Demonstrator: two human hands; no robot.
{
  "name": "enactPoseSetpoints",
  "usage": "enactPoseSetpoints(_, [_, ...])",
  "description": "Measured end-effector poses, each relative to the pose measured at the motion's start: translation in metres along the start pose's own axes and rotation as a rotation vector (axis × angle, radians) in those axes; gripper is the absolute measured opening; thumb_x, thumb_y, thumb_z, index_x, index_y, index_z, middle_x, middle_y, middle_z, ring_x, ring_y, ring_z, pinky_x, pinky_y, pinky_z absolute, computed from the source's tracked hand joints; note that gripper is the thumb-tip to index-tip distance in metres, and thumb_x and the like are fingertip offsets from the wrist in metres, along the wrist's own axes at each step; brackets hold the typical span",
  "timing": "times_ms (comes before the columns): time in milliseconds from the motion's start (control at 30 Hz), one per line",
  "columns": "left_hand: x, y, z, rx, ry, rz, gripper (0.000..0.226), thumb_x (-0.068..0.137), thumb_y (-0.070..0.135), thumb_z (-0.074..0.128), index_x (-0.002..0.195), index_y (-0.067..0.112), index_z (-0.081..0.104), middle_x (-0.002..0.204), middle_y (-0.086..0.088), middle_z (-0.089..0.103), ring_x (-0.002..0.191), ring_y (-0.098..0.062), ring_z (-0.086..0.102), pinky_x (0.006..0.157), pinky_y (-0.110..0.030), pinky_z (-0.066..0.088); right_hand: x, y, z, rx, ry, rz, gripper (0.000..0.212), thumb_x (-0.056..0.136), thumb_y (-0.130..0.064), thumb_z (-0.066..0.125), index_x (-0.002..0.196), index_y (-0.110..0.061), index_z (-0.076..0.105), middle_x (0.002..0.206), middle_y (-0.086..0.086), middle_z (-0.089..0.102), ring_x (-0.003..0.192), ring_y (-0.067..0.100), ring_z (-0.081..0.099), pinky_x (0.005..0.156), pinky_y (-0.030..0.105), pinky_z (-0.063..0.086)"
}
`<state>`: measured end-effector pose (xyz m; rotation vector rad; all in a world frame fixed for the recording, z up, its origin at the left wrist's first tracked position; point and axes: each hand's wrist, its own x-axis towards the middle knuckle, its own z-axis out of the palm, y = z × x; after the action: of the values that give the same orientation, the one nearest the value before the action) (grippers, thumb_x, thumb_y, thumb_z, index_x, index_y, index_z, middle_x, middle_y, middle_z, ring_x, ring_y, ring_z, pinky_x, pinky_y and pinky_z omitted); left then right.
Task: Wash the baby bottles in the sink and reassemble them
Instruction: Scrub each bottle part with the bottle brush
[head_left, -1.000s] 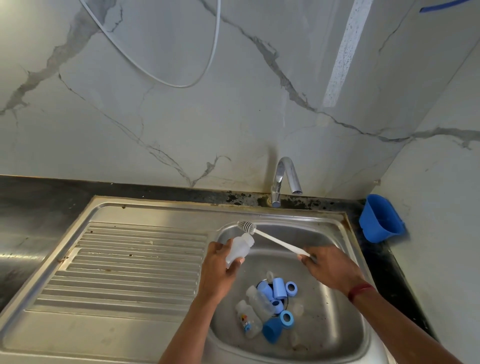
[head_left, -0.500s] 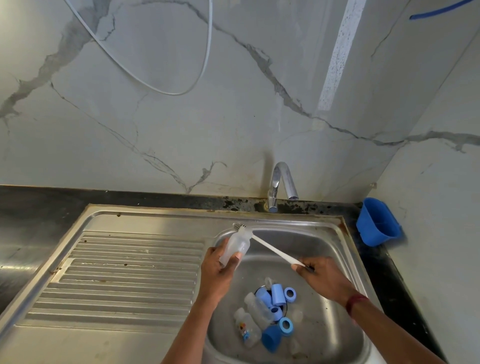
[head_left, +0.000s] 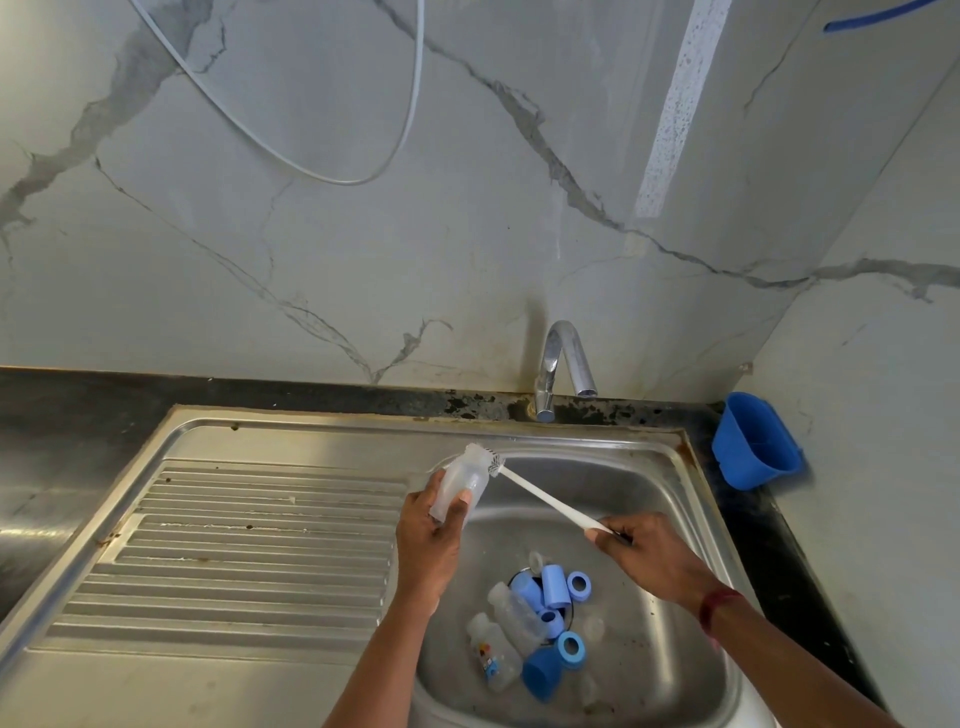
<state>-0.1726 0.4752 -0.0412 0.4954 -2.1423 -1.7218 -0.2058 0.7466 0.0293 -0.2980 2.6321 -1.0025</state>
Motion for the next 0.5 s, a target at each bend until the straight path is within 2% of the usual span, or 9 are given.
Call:
enactPoseSetpoints(100, [0.003,-0.005,-0.002,-0.060,0.052,-0.053,0.078,0.072,0.076,0.061,0.133,0.029,0.059,0.107,-0.007,0.059,0.093,-0.027,0.066,0.075,-0.045,0.060,-0.001,0.002,0.000,-0.005,-0.020,0.013,0.042,0.096,-0.037,0.058,0.077,0.000,0.060,0.055,-0.004,0.042,0.051,0.007,0.038,0.051,0.018,0.035])
enactPoseSetpoints(300, [0.008,-0.002,0.002,-0.030,-0.049,-0.045,0.074,0.075,0.074,0.061,0.135,0.031,0.057,0.111,-0.007,0.061,0.097,-0.023,0.065,0.076,-0.044,0.061,-0.003,-0.001,0.001,0.031,0.004,0.033,0.041,0.097,-0.031,0.059,0.073,0.002,0.057,0.053,-0.005,0.040,0.049,0.008,0.036,0.049,0.015,0.034])
enactPoseSetpoints(500, [0.000,0.008,0.002,0.074,-0.088,0.045,0.075,0.077,0.073,0.054,0.139,0.031,0.054,0.111,0.001,0.058,0.098,-0.014,0.062,0.075,-0.024,0.056,-0.001,-0.001,0.003,0.000,-0.001,0.031,0.044,0.097,-0.034,0.058,0.068,-0.002,0.051,0.052,-0.007,0.038,0.050,0.008,0.035,0.052,0.022,0.034])
